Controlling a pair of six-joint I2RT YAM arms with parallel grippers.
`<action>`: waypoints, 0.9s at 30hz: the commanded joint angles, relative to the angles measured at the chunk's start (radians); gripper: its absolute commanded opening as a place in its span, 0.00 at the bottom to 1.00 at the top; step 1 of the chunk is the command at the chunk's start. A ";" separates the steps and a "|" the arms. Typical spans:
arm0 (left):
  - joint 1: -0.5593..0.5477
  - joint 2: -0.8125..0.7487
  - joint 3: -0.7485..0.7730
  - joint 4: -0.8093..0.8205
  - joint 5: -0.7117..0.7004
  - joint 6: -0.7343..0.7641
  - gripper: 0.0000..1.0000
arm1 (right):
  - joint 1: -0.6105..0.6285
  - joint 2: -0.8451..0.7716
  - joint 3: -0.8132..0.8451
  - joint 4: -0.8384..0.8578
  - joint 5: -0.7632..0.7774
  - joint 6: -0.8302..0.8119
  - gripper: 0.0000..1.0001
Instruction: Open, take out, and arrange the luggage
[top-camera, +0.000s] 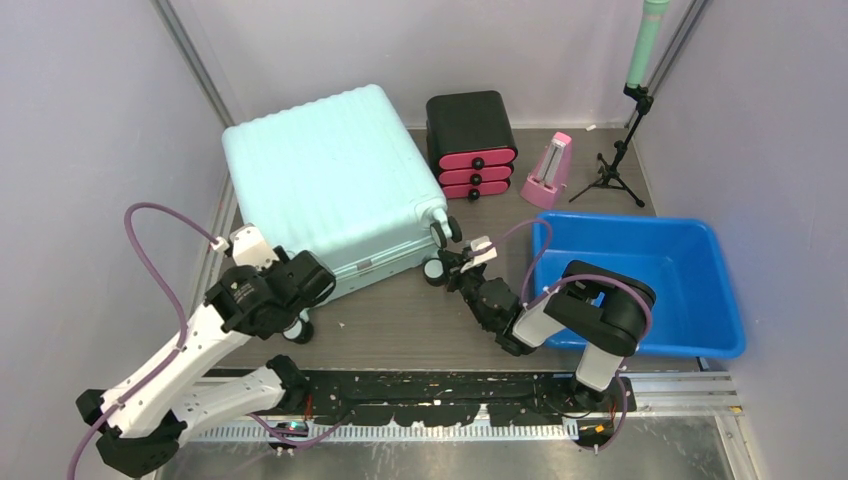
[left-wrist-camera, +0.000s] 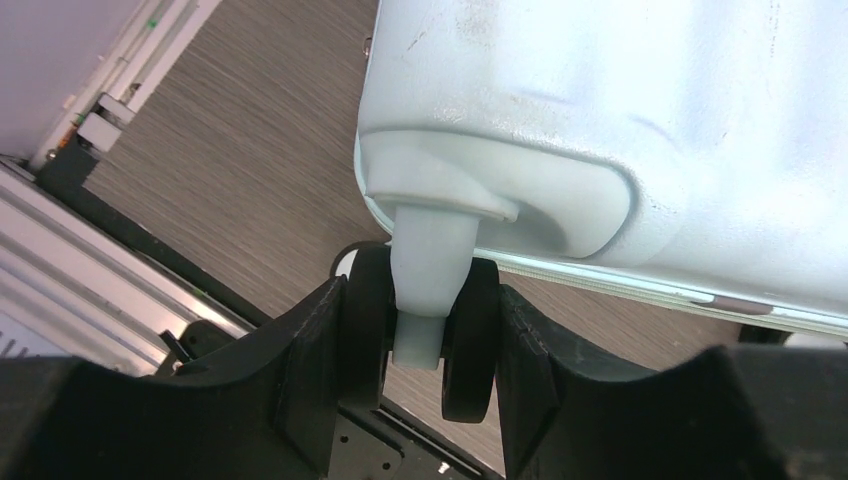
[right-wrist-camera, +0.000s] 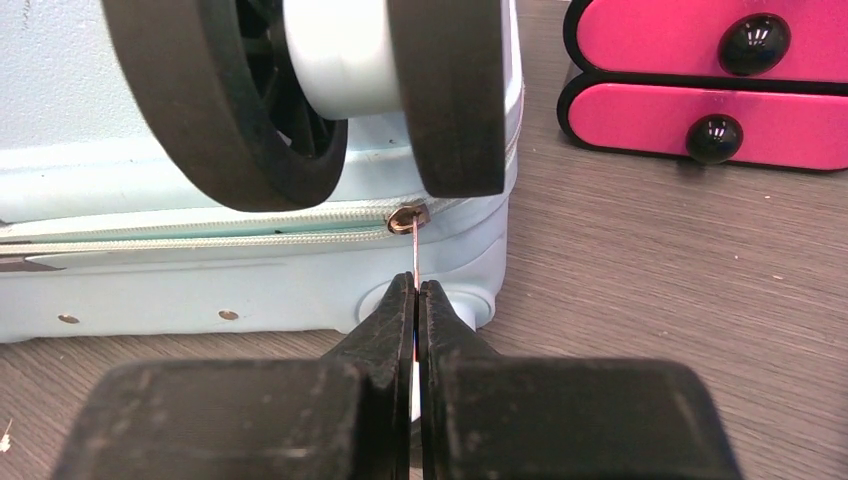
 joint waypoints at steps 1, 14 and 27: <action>0.073 0.009 0.060 -0.186 -0.414 -0.035 0.00 | -0.032 -0.042 -0.049 0.020 0.072 0.005 0.00; 0.520 -0.084 -0.030 0.429 -0.270 0.661 0.03 | -0.038 0.008 0.005 0.020 -0.056 0.035 0.00; 0.642 0.093 0.107 0.504 -0.339 0.730 0.05 | -0.038 0.087 0.117 0.011 -0.143 0.056 0.00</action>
